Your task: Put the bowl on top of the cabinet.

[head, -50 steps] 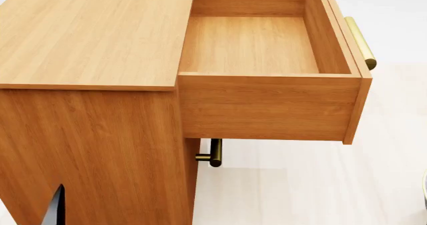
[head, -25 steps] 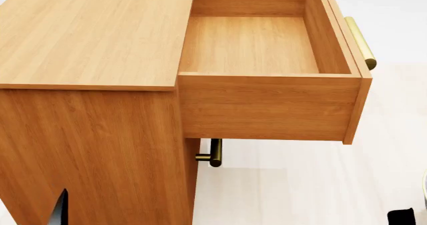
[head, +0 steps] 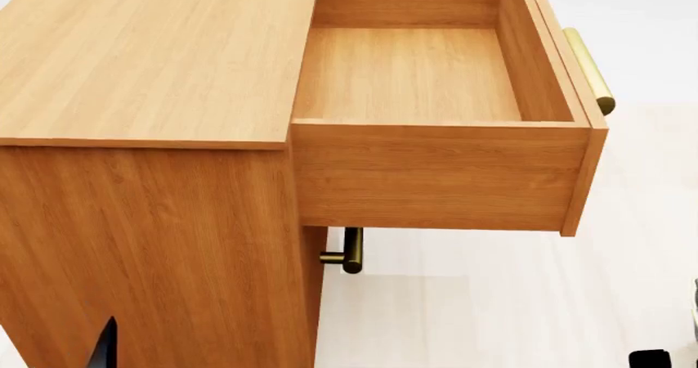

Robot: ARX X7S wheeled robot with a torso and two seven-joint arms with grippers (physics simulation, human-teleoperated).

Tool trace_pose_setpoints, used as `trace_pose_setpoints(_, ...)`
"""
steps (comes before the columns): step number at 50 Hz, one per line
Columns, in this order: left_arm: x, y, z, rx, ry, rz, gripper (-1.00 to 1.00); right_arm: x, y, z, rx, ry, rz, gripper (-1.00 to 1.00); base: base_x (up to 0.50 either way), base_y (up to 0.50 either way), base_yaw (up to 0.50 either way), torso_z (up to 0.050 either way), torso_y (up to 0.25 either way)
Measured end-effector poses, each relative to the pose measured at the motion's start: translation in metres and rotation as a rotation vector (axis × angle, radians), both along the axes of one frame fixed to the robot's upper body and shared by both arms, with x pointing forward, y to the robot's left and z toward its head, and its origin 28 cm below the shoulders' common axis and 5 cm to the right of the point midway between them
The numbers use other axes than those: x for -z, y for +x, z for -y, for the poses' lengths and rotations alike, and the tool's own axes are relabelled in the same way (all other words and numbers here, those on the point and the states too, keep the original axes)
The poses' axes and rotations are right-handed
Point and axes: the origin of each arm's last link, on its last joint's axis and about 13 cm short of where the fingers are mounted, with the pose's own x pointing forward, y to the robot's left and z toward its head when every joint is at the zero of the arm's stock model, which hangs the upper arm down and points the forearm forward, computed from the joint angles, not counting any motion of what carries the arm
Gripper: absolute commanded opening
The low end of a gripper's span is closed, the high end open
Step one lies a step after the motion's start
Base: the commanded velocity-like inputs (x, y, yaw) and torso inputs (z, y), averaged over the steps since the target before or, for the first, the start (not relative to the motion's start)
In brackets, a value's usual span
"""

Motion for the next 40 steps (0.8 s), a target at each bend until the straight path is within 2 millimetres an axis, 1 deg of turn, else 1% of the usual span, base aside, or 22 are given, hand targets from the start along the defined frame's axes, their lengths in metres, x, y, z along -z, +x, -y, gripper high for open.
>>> trace_pose_setpoints(1, 0.000, 0.000, 0.000, 0.000, 0.000, 0.000, 1.00, -0.001, 0.001, 0.001, 0.002, -0.016, 0.006, 1.00, 0.00, 0.00, 0.00, 0.000, 0.000)
trace_pose_setpoints(2, 0.001, 0.000, 0.000, 0.000, 0.000, -0.001, 1.00, 0.001, 0.000, 0.002, 0.006, -0.015, 0.004, -1.00, 0.00, 0.00, 0.00, 0.000, 0.000)
trace_pose_setpoints(5, 0.001, 0.000, 0.000, 0.000, 0.000, -0.003, 1.00, 0.000, 0.000, 0.006, 0.025, -0.048, 0.019, -1.00, 0.00, 0.00, 0.00, 0.000, 0.000)
trace_pose_setpoints(19, 0.003, 0.000, 0.000, 0.002, 0.000, -0.008, 1.00, 0.010, -0.001, 0.000, 0.021, 0.006, 0.033, -1.00, 0.00, 0.00, 0.00, 0.000, 0.000)
trace_pose_setpoints(28, 0.004, 0.000, -0.001, 0.003, 0.000, -0.011, 1.00, 0.008, -0.005, -0.001, 0.033, -0.008, 0.034, -1.00, 0.00, 0.00, 0.00, 0.000, 0.000)
trace_pose_setpoints(34, 0.004, -0.001, -0.001, 0.008, 0.001, -0.013, 1.00, -0.001, -0.010, 0.000, 0.042, -0.007, 0.045, -1.00, 0.00, 0.00, 0.00, 0.000, 0.000)
trace_pose_setpoints(40, 0.005, -0.002, 0.000, 0.015, 0.002, -0.019, 1.00, -0.027, -0.020, 0.002, 0.063, 0.018, 0.104, -1.00, 0.00, 0.00, 0.00, 0.000, 0.000)
